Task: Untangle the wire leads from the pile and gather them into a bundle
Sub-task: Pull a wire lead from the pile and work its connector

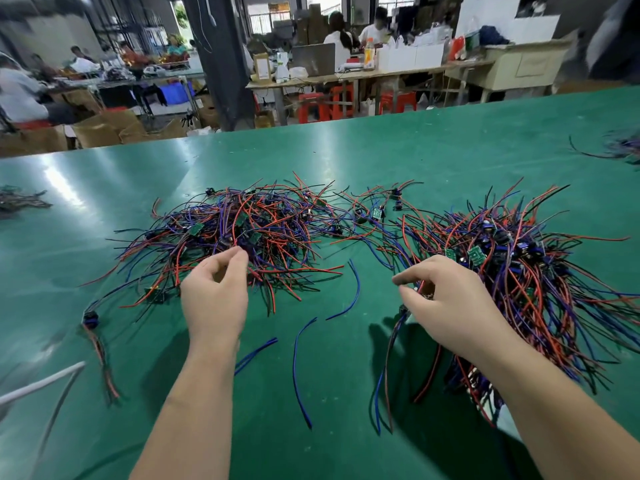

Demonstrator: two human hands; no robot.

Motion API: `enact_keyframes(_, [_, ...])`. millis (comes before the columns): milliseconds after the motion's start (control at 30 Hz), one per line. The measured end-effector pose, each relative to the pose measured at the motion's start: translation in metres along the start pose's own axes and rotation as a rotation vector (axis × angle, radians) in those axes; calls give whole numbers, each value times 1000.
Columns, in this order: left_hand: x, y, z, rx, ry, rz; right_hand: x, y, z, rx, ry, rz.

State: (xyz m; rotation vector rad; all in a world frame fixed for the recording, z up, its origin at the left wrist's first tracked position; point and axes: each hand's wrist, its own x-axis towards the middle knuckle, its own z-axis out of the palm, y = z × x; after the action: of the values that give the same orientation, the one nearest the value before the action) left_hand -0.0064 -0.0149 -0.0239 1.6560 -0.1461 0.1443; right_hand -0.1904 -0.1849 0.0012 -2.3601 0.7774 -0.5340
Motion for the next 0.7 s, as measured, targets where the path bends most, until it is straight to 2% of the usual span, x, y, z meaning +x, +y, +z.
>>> enact_keyframes(100, [-2,7,1,-204,15,58,1,4,3,16,20,-21])
enact_keyframes(233, [-13,23,4,-321,-97,105,3,8,5,49,46,-75])
enact_keyframes(300, [-21,32,3,-441,-268,105,5,9,8,202,28,-53])
enact_keyframes(333, [-26,36,2,-510,-378,99,6,8,9,374,-21,-6])
enact_keyframes(400, [-38,43,2,-588,-604,126,6,2,12,802,-198,156])
enact_keyframes(467, [-53,49,6,-569,-846,212,6,-4,15,1069,-392,304])
enact_keyframes(567, [-75,54,14,-505,-1193,269,2,-9,14,1237,-540,328])
enact_keyframes(700, [-91,56,20,-332,-1374,253,3,-8,-5,1353,-478,292])
